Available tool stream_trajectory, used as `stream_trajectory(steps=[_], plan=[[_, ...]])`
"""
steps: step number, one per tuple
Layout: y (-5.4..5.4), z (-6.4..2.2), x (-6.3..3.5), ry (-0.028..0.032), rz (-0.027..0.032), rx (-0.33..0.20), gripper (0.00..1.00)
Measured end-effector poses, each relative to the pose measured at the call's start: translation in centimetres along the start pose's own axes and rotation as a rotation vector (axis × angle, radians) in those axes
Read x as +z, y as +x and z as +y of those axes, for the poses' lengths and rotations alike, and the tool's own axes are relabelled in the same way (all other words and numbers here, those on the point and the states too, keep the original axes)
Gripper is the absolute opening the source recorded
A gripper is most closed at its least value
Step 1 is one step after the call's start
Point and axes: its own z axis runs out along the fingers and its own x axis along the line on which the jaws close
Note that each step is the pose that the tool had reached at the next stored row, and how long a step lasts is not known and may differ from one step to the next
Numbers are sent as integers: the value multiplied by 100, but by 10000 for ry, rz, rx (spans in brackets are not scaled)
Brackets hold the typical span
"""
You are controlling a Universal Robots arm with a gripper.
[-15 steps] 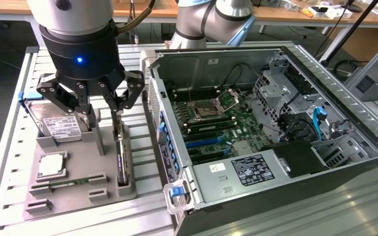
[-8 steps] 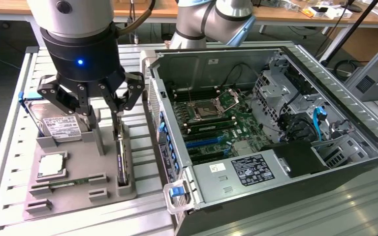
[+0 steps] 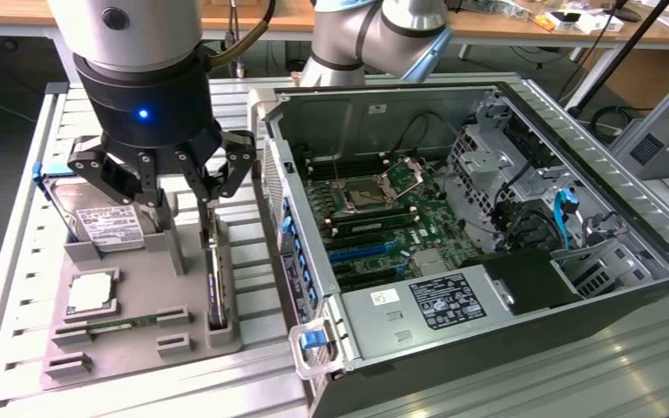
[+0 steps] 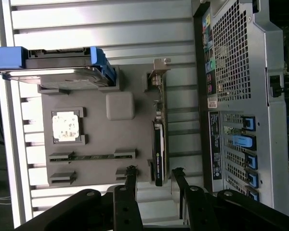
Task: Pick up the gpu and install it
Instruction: 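Pick up the gpu and move the gpu toward the slot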
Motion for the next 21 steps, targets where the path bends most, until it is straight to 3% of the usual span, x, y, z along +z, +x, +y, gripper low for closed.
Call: stream_trajectory(steps=[21], plan=[[0, -1, 56, 0, 1, 0, 42]])
